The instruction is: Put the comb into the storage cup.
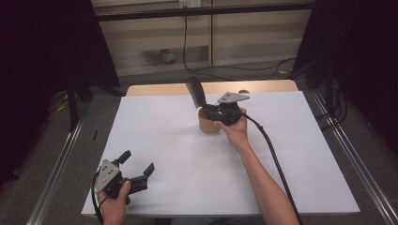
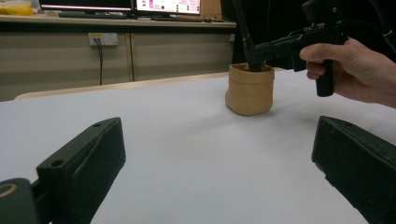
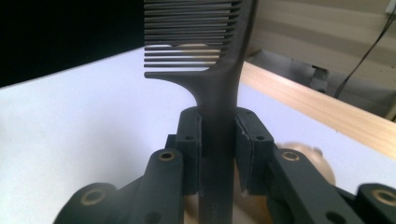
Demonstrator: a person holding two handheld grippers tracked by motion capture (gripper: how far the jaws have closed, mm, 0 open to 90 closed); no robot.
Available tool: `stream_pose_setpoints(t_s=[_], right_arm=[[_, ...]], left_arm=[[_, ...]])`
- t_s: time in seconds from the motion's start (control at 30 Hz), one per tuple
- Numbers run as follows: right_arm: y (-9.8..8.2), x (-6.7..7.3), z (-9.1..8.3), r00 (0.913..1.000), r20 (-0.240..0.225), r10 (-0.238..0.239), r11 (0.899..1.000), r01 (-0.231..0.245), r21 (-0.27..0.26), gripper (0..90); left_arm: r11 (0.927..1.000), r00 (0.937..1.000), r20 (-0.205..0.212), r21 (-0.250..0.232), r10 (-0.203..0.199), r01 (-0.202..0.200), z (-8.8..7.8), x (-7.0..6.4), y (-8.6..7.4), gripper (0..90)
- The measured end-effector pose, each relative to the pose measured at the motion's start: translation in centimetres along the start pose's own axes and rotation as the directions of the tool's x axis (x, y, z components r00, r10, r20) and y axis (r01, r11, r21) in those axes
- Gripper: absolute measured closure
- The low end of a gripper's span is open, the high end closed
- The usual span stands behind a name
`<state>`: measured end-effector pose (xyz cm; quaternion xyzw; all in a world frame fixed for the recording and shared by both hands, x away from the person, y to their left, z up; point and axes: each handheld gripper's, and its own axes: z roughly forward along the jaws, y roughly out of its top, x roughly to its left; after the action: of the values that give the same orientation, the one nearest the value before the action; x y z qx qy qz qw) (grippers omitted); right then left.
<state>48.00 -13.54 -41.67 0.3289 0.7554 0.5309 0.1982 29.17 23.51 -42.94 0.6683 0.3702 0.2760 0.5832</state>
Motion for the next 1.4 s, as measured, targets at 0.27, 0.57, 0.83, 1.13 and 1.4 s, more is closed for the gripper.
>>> stream_pose_setpoints(t_s=[0.27, 0.57, 0.83, 1.13, 1.4], right_arm=[[-0.6, 0.2, -0.4, 0.9998, 0.019, -0.006, 1.0, 0.006, 0.006, 72.9], [-1.0, 0.3, -0.2, 0.9997, 0.022, 0.008, 1.0, -0.007, -0.002, 72.7], [-1.1, 0.4, 0.0, 0.9996, 0.023, 0.015, 1.0, -0.015, -0.004, 72.3], [-1.1, 0.2, 0.0, 0.9994, 0.017, 0.03, 1.0, -0.03, 0.006, 71.4], [-1.4, 0.2, 0.0, 0.999, 0.014, 0.042, 0.999, -0.042, 0.028, 70.6]], left_arm=[[1.0, 1.0, -0.001, 0.002, -0.001, 0.001, 0.1, 0.0, 0.0, 2.9], [1.0, 1.0, 0.001, 0.002, 0.0, 0.0, 0.1, -0.1, 0.0, 2.9], [1.0, 1.0, 0.002, 0.005, 0.002, -0.002, 0.1, 0.0, 0.0, 2.9], [1.0, 1.0, 0.0, 0.006, 0.002, -0.002, 0.0, 0.0, 0.0, 2.8], [1.0, 1.0, -0.003, 0.002, 0.002, -0.002, 0.0, 0.0, 0.0, 2.9]])
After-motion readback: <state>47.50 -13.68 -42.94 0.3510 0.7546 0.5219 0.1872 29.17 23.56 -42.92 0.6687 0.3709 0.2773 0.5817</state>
